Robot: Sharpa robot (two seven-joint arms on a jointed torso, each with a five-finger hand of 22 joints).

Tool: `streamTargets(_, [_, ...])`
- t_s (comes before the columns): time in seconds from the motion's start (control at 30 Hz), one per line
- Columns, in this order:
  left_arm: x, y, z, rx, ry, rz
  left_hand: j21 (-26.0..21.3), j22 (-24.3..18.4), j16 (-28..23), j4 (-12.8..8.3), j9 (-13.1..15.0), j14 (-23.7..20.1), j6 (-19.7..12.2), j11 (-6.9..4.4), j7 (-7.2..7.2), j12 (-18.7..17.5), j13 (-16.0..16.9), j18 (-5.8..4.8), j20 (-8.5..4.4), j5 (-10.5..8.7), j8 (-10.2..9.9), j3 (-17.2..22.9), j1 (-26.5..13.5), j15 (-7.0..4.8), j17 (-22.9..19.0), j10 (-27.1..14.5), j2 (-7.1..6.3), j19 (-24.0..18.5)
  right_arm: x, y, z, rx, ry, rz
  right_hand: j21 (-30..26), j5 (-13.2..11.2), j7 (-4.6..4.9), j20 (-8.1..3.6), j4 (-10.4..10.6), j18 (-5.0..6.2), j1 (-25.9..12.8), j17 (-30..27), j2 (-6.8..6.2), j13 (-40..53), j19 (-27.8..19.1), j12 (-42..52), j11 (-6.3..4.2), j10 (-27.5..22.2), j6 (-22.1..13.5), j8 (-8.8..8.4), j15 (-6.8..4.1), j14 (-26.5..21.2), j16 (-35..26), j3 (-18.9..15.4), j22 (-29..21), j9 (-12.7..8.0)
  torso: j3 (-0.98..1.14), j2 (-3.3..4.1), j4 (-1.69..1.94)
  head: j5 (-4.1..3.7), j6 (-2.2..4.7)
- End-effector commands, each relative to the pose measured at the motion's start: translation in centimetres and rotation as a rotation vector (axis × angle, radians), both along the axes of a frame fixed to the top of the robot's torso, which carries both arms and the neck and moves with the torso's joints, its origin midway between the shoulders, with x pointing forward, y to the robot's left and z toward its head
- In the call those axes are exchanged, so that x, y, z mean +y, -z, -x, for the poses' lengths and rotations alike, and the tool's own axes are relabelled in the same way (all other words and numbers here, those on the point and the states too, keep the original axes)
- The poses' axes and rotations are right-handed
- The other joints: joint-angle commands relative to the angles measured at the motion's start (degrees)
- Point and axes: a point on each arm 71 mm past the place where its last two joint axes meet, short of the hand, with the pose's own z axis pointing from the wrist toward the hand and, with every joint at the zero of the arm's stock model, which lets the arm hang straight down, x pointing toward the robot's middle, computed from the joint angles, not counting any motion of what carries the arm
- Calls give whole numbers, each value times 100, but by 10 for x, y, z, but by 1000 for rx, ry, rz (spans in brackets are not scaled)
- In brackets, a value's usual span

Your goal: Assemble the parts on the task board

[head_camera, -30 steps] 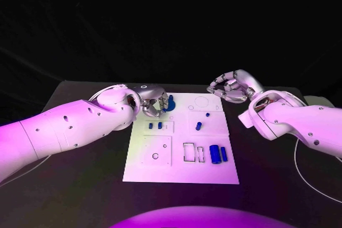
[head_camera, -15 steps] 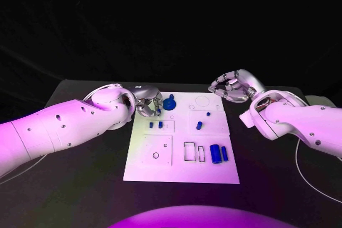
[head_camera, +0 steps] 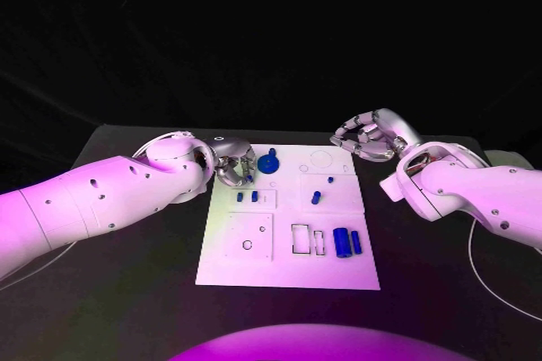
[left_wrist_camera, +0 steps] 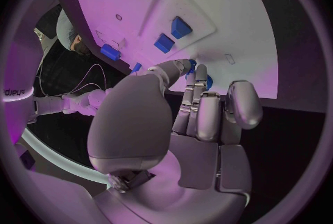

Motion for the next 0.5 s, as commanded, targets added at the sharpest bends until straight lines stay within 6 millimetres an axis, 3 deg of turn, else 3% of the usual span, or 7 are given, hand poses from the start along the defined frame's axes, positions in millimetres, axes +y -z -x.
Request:
streamTargets(0.03, [-1, 1, 0, 24, 2, -9, 8, -12, 4, -24, 5, 17, 45, 13, -4, -22, -7, -70, -33, -30, -36, 4, -56, -4, -8, 34, 8, 1, 1, 0, 0, -6, -10, 6, 0, 26, 5, -49, -2, 10, -6, 1191, 19, 489, 510, 19, -6, -3, -23, 36, -39, 527, -29, 16, 1385, 8, -2, 0, 1, 1, -1])
streamTargets(0.5, [-4, 3, -1, 33, 2, -12, 1, -22, 2, -27, 6, 14, 49, 13, -4, -33, -8, -67, -38, -31, -40, 6, -56, -3, -12, 42, 16, -6, 2, 0, 0, -6, -12, 6, 0, 26, 5, -49, -2, 10, -6, 1191, 19, 489, 510, 19, -6, -3, -23, 36, -39, 527, -29, 16, 1385, 8, -7, 4, -2, -3, -12])
